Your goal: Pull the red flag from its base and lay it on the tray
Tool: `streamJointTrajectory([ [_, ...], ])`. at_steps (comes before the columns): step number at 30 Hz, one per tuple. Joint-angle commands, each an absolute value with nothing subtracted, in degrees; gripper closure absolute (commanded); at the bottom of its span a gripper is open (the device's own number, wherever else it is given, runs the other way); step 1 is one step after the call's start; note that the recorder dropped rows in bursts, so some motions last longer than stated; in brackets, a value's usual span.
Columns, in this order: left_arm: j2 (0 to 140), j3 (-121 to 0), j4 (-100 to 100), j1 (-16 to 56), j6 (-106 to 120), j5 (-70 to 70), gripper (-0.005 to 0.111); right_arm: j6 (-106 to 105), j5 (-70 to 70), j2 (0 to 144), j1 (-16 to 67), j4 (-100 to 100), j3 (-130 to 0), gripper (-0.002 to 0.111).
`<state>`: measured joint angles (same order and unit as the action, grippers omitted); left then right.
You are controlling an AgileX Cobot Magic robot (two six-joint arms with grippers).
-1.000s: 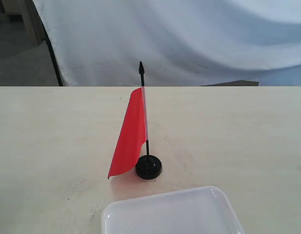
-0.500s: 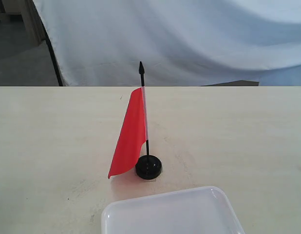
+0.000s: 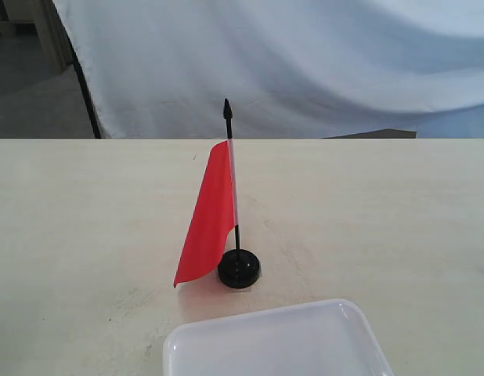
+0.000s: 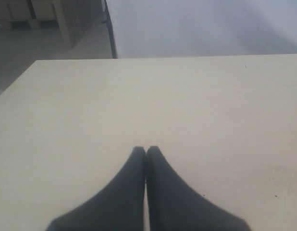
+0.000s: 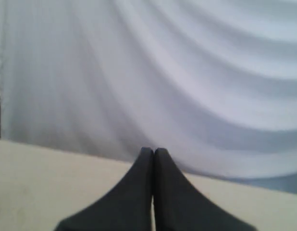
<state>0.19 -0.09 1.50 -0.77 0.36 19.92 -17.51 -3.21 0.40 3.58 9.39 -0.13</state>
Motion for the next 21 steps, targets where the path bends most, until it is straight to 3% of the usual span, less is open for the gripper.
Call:
streamJointTrajectory([
  [1,0.00,0.00,1.65,-0.66,0.00,19.66,0.107,-17.15,-14.12,0.00,3.56,8.96,0.00,0.109],
  [7,0.00,0.00,1.65,-0.66,0.00,19.66,0.107,-15.04,-20.89,0.00,3.56,8.96,0.00,0.109],
  [13,0.00,0.00,1.65,-0.66,0.00,19.66,0.107,8.41,-31.85,0.00,3.56,8.96,0.00,0.109],
  [17,0.00,0.00,1.65,-0.66,0.00,19.66,0.107,22.33,-28.05,0.00,3.56,8.96,0.00,0.109],
  [21,0.00,0.00,1.65,-0.66,0.00,19.66,0.107,21.50,-25.27,0.00,3.56,8.81,0.00,0.109],
])
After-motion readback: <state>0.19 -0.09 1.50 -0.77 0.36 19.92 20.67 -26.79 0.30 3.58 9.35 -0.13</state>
